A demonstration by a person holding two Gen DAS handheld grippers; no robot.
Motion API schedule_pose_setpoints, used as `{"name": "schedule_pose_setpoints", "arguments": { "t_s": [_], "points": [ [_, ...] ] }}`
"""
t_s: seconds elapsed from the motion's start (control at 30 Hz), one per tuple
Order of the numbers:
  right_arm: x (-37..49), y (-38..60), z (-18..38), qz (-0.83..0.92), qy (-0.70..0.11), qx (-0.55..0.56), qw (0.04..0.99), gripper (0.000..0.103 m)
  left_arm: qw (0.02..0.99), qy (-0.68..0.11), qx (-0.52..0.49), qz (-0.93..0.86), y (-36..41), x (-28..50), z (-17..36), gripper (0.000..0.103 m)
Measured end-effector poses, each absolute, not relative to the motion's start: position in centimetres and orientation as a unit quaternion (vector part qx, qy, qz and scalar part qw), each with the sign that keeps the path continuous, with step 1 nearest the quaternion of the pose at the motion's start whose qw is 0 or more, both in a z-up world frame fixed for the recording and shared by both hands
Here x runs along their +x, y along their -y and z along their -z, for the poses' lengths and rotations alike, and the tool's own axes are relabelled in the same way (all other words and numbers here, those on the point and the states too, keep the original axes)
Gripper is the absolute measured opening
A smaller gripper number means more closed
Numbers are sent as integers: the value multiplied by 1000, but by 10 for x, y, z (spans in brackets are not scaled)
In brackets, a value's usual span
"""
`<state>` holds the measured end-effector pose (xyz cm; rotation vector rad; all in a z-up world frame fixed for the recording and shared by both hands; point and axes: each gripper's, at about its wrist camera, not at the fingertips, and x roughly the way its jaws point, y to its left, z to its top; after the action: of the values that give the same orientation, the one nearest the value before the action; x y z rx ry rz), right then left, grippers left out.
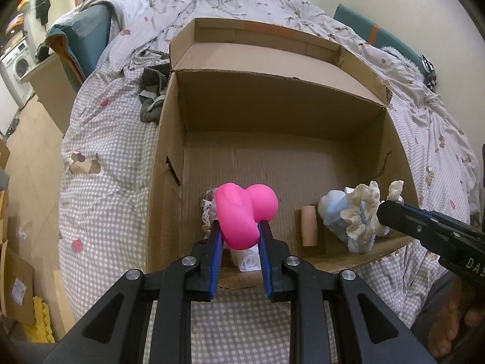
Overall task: Organize soft objects
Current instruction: 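Carry the duck and lace item into the box and open both tools, then withdraw both tools and move the right tool to the clear plastic bag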
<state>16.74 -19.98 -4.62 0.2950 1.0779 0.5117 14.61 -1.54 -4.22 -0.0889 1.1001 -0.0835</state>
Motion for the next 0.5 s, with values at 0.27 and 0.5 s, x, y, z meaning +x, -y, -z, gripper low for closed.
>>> {"name": "schedule_pose_setpoints", "arguments": {
  "t_s": [0.27,0.5],
  "points": [
    [167,206,45,-239,-505,159,814,42,854,-517,-40,45,20,145,38,55],
    [166,213,38,-238,-487,177,822,71,857,-512,-42,33,16,146,37,56]
  ]
}}
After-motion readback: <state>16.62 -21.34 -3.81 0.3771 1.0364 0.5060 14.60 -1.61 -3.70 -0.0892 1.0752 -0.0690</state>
